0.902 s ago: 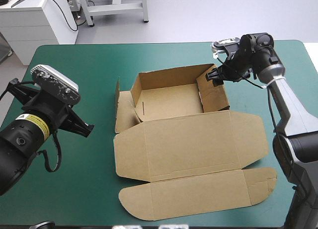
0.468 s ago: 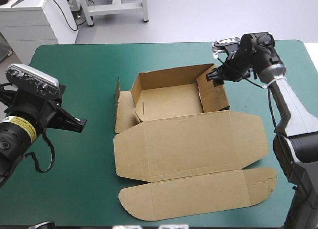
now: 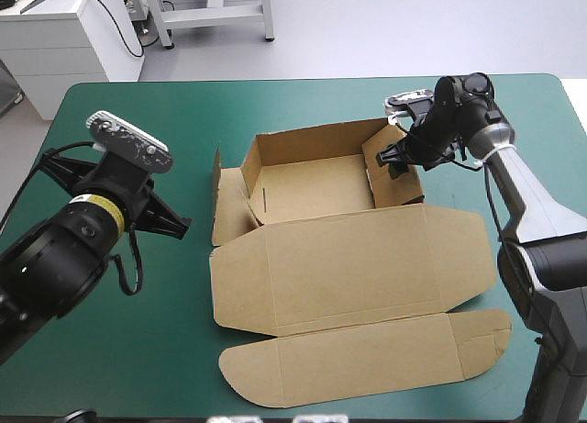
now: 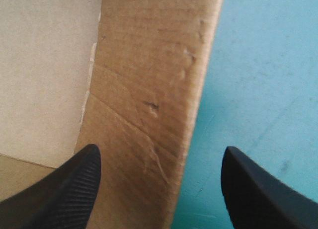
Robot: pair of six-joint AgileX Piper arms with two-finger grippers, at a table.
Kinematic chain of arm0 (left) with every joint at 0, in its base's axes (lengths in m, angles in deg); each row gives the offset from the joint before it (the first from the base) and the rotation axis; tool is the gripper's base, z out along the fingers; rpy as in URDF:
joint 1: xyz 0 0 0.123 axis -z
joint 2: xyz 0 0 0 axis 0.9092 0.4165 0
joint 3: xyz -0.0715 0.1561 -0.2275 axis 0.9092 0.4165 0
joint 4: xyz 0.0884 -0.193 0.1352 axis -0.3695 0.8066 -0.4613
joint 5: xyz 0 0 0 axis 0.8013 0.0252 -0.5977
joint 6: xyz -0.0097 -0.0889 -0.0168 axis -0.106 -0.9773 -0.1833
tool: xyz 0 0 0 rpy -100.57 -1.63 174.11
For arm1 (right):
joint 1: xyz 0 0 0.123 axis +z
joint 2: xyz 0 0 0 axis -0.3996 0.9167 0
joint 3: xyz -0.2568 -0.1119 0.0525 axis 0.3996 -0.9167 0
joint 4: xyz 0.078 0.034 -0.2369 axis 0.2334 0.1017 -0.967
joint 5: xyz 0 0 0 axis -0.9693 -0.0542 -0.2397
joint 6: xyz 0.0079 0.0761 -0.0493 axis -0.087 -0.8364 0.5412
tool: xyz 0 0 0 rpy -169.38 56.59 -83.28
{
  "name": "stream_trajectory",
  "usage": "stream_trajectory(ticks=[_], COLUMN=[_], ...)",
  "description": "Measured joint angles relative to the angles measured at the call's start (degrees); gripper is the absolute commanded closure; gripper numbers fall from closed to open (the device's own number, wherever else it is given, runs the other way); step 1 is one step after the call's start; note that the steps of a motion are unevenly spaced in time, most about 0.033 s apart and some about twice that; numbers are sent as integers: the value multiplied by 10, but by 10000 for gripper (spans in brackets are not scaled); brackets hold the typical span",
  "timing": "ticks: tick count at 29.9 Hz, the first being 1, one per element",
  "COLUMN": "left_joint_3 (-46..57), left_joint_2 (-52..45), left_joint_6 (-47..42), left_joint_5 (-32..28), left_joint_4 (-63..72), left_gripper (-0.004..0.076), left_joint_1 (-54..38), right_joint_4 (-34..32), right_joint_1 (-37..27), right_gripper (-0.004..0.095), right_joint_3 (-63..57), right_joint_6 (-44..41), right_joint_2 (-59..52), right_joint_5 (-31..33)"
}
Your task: Fold the box
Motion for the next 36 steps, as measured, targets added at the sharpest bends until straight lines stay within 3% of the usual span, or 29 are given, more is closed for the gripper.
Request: stream_trajectory(ticks=[6,11,20,29,36], left_joint_3=[0,0,15,78,82], left_joint_2=[60,88,86,85,85], left_joint_6=[157,277,344,357,369], left_joint_5=[-57,-62,-68,-64,-63], left_joint_4=[222,415,560,624,653], left_gripper=[706,706,706,717,717], left_joint_1=[-227,-415,-647,-697,-697], right_joint_4=[17,20,20,5,3], right_joint_1=[0,0,0,0,0], right_gripper=[285,286,324,600,713], right_joint_3=[0,0,-1,-1,-1], right_joint_6=[14,18,20,22,22], right_joint_2=[4,4,4,4,12], right_joint_5=[0,0,0,-2,-2])
